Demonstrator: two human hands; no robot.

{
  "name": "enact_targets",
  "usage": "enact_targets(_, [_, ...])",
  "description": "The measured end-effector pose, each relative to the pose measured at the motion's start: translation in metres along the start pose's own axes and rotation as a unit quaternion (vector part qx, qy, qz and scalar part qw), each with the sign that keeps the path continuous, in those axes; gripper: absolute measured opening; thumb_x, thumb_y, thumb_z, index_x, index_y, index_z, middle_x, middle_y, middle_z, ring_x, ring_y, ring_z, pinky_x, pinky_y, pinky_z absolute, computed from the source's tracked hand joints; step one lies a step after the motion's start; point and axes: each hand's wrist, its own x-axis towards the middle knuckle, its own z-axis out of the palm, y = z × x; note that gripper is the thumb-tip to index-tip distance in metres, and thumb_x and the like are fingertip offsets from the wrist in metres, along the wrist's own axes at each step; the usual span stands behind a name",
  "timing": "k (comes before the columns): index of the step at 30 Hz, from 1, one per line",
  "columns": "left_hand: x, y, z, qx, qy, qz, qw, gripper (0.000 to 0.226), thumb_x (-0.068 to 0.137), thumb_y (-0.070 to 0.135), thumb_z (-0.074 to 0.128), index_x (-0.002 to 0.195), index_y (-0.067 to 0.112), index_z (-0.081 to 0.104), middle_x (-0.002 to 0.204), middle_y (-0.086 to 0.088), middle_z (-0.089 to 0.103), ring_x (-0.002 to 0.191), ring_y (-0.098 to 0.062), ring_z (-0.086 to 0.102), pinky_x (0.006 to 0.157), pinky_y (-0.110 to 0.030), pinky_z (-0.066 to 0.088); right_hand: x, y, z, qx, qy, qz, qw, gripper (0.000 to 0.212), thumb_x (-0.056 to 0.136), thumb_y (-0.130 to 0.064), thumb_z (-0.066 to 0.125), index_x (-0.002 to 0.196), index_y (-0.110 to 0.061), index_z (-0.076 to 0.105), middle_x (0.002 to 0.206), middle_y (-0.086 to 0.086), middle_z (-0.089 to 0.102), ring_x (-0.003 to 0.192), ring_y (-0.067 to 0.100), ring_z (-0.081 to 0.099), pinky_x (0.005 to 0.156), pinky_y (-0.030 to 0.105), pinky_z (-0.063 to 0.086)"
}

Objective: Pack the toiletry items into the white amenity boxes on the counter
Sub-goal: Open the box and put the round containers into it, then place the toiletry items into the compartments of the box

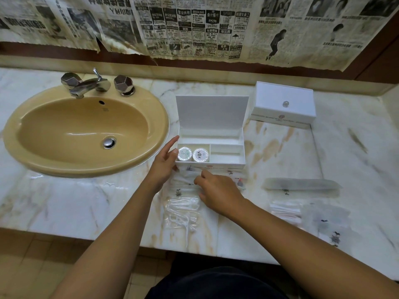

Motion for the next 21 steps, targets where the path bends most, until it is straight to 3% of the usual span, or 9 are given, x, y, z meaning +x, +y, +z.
enact_targets(4, [0.000,0.000,0.000,-0.002,-0.001,0.000,1.000,0.040,0.105,0.027,0.043,0.139,0.047,0.046,0.086,-0.012,0.044,0.075,-0.016,0.043,0.059,-0.015,0.046,0.001,0.001,0.005,-0.026,0.003,0.002,1.000,0.018,0.078,0.000,0.058,0.094,-0.010,0.058,0.092,0.006,0.054,0.069,0.032,0.059,0.048,0.031,0.030])
enact_targets(6, [0.000,-0.001,0.000,-0.004,-0.002,-0.005,1.000,0.040,0.105,0.028,0.043,0.139,0.048,0.046,0.088,-0.012,0.045,0.077,-0.018,0.043,0.059,-0.015,0.047,0.002,-0.001,0.004,-0.028,-0.006,0.010,1.000,0.021,0.068,0.008,0.063,0.079,-0.009,0.057,0.080,0.008,0.054,0.056,0.032,0.055,0.041,0.025,0.017])
enact_targets(10, [0.001,-0.002,-0.001,-0.003,-0.006,-0.008,1.000,0.039,0.104,0.030,0.043,0.134,0.055,0.047,0.092,-0.010,0.047,0.079,-0.020,0.043,0.062,-0.017,0.048,0.002,-0.005,0.001,-0.028,0.002,0.016,0.999,0.030,0.051,0.017,0.064,0.064,-0.008,0.056,0.066,0.008,0.053,0.042,0.029,0.049,0.043,0.020,0.005])
enact_targets(13, [0.001,-0.002,-0.001,0.001,-0.009,-0.010,1.000,0.039,0.104,0.031,0.043,0.131,0.059,0.048,0.097,-0.007,0.049,0.083,-0.020,0.047,0.066,-0.019,0.051,0.001,-0.007,-0.004,-0.020,0.005,0.013,1.000,0.027,0.065,0.015,0.057,0.080,-0.006,0.061,0.079,0.010,0.056,0.057,0.032,0.056,0.044,0.024,0.009])
enact_targets(16, [0.000,0.000,-0.002,0.007,-0.010,-0.012,1.000,0.039,0.104,0.031,0.043,0.133,0.057,0.047,0.096,-0.009,0.050,0.084,-0.020,0.049,0.066,-0.019,0.050,0.000,-0.007,-0.008,-0.012,0.032,0.018,0.999,0.028,0.077,0.010,0.049,0.095,-0.008,0.060,0.089,0.010,0.058,0.065,0.031,0.053,0.049,0.028,0.025])
enact_targets(21, [-0.003,0.006,-0.005,0.010,-0.020,-0.027,0.999,0.040,0.104,0.028,0.043,0.139,0.049,0.046,0.083,-0.012,0.044,0.077,-0.023,0.044,0.052,-0.012,0.041,-0.001,-0.010,-0.027,0.007,0.029,0.031,0.999,0.025,0.081,0.006,0.047,0.094,-0.012,0.057,0.089,0.007,0.062,0.067,0.026,0.042,0.059,0.030,0.032])
